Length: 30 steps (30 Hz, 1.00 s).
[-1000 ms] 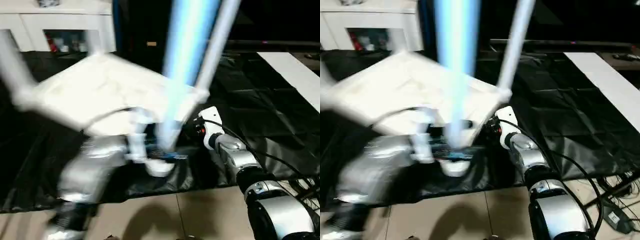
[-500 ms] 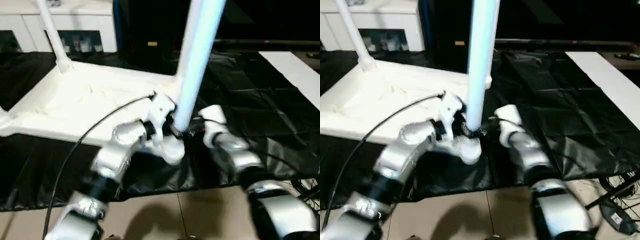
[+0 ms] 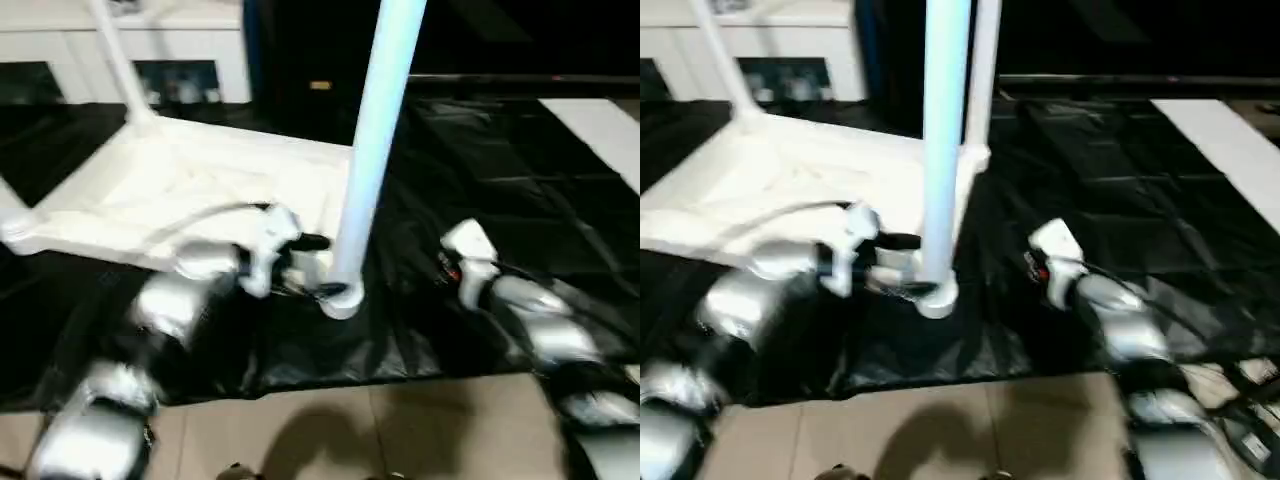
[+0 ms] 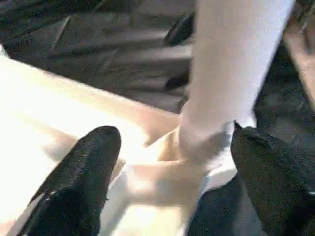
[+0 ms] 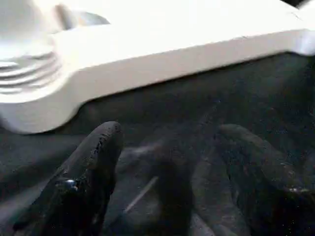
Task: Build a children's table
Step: Rotate table base
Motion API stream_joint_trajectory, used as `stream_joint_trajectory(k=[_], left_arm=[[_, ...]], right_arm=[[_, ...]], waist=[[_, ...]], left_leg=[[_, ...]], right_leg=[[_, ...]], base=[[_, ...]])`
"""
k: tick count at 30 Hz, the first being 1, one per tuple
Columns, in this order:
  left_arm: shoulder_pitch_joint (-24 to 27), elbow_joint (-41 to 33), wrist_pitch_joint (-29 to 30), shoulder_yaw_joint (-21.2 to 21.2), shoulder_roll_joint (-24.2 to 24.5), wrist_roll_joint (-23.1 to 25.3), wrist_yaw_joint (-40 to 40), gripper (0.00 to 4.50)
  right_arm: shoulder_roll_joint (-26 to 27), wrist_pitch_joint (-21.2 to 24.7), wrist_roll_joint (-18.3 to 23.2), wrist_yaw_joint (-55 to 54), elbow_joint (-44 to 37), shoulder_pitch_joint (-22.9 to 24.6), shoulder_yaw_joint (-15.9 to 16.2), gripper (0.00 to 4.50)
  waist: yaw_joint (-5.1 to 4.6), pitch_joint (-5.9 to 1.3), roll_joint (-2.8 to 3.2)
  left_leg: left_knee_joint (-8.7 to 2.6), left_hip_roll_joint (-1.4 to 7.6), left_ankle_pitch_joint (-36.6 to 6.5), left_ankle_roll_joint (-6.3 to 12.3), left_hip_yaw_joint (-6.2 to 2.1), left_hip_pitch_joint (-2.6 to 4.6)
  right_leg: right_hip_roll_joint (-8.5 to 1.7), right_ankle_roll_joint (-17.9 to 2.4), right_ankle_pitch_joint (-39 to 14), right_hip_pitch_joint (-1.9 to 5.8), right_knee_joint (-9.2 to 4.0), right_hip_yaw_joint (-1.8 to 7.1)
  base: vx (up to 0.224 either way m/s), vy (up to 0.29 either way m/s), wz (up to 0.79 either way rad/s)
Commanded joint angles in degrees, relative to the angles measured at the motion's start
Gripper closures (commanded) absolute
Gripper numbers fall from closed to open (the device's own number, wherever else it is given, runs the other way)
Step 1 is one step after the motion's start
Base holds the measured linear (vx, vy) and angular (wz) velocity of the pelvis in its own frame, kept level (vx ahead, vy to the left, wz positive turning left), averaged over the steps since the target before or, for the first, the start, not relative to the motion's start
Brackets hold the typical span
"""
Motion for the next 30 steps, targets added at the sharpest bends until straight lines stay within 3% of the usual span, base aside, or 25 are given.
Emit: stream_joint_trajectory(k=[1, 6, 12, 14, 17, 19, 22, 30], left_arm=[[-2.52, 3.86, -3.37, -2.07, 0.30, 3.07, -1.22, 0.78], [-6.90, 11.57, -6.43, -3.61, 1.56, 4.56, -5.88, 1.14], [-9.10, 16.62, -8.05, -4.13, 1.09, 6.24, -9.90, 1.61], [-10.37, 19.66, -9.61, -4.57, 0.64, 6.97, -10.32, 1.72], [-11.03, 21.48, -10.40, -4.68, 0.08, 7.47, -10.35, 1.95], [-11.78, 23.57, -11.99, -5.07, -0.49, 9.12, -8.76, 2.25], [-12.31, 25.24, -13.28, -5.60, -0.89, 10.81, -6.93, 2.50], [-13.88, 28.73, -14.55, -5.38, -1.76, 11.94, -7.51, 3.23]], right_arm=[[-2.06, 2.61, 1.58, 4.28, -6.06, 1.73, 1.48, 1.08], [-6.28, 8.11, 3.74, 10.54, -16.63, 5.40, 2.79, 1.08], [-9.09, 13.52, 5.59, 13.97, -22.83, 7.17, 3.42, 1.08], [-10.19, 16.53, 6.21, 14.91, -25.77, 7.98, 3.57, 0.80], [-10.74, 17.90, 6.50, 15.22, -27.06, 8.38, 3.69, 0.70], [-11.09, 19.13, 6.66, 15.16, -28.14, 8.68, 3.72, 0.33], [-11.23, 19.81, 6.62, 15.15, -28.73, 8.87, 3.77, 0.14], [-11.71, 21.44, 6.44, 14.33, -29.85, 9.42, 4.01, 0.00]], waist=[[0.36, -4.13, 0.00], [0.85, -4.38, 0.22], [1.08, -4.25, 0.31], [1.18, -4.28, 0.45], [1.47, -4.32, 0.39], [1.52, -4.32, 0.31], [1.62, -4.40, 0.37], [1.62, -4.37, 0.59]], left_leg=[[-3.55, 0.76, -12.16, 3.50, 0.13, 0.08], [-3.50, 0.90, -11.14, 3.75, -0.08, -0.07], [-3.52, 0.90, -12.17, 3.21, -0.05, 0.03], [-3.48, 0.86, -12.11, 3.20, -0.07, -0.01], [-3.51, 1.01, -11.89, 2.92, -0.13, 0.03], [-3.48, 0.88, -11.76, 2.93, -0.15, -0.03], [-3.45, 0.95, -11.42, 2.74, -0.25, -0.08], [-3.44, 0.88, -11.80, 2.61, -0.25, -0.03]], right_leg=[[-2.71, -11.39, -11.36, 3.70, -4.94, 2.80], [-3.05, -11.65, -9.41, 3.89, -4.63, 2.77], [-3.17, -11.79, -11.88, 3.78, -5.07, 2.72], [-3.11, -11.61, -11.92, 3.81, -5.12, 2.71], [-3.21, -11.96, -10.85, 3.75, -5.03, 2.71], [-3.11, -11.63, -10.63, 3.87, -5.08, 2.66], [-3.29, -11.45, -10.38, 3.95, -5.01, 2.66], [-3.23, -11.84, -10.36, 3.98, -5.16, 2.55]], base=[[0.000, 0.000, 0.00], [0.000, 0.000, 0.00], [0.000, 0.000, 0.00], [0.000, 0.000, 0.00], [0.000, 0.000, 0.00], [0.000, 0.000, 0.00], [0.000, 0.000, 0.00], [0.000, 0.000, 0.00]])
